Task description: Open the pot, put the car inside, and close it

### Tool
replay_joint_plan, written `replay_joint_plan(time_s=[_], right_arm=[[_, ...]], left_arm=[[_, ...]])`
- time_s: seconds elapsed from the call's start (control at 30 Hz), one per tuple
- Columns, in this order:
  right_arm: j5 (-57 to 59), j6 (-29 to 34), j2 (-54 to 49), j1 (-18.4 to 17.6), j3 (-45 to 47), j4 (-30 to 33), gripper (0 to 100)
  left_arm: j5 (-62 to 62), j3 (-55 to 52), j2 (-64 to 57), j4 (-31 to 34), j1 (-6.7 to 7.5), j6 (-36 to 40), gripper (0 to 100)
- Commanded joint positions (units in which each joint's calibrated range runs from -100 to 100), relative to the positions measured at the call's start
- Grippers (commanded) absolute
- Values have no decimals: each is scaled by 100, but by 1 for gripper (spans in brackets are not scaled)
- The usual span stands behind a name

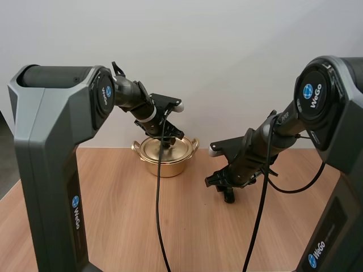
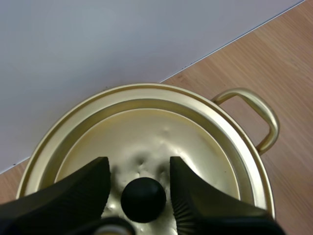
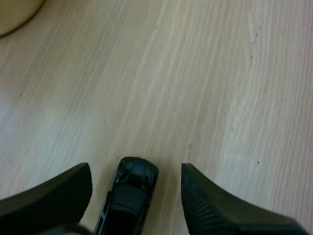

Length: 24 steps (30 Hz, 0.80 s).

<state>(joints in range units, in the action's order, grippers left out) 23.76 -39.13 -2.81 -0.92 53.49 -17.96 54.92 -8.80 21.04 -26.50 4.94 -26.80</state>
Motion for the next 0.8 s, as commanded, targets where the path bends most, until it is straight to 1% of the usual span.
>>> replay_joint_plan(time_s=[0.0,0.03,0.07,0.23,0.3,0.37,0.43,0.5,0.53,0.57,0.6,0.7,0.77], right_arm=[[179,1,-1,-2,-6,7,88],[217,1,-1,-2,-6,7,88],[265,1,-1,-2,-6,7,88],[525,1,81,-2,-6,7,87],[640,1,135,-2,-6,23,84],[660,1,182,-2,-6,22,79],[660,1,184,-2,-6,22,69],[660,10,184,-2,-6,22,49],[660,24,184,-2,-6,22,33],[660,40,184,-2,-6,22,15],[642,40,184,-2,-6,22,0],[478,48,160,-2,-54,108,0],[555,48,89,-2,-162,113,0]], left_arm=[[18,10,6,7,-1,-6,24],[18,10,6,7,-1,-6,14],[18,10,6,7,-1,-6,1],[22,55,-89,7,-1,-14,0],[22,94,-200,7,-1,-14,0],[137,196,-344,7,-1,-14,0],[256,285,-516,7,-1,-14,0],[276,352,-724,7,-1,-14,0],[307,383,-858,7,-8,-3,0],[392,439,-998,7,-8,33,0],[491,493,-1148,7,-25,66,0],[762,655,-1612,-5,-73,99,0],[823,721,-1977,-76,-140,102,0]])
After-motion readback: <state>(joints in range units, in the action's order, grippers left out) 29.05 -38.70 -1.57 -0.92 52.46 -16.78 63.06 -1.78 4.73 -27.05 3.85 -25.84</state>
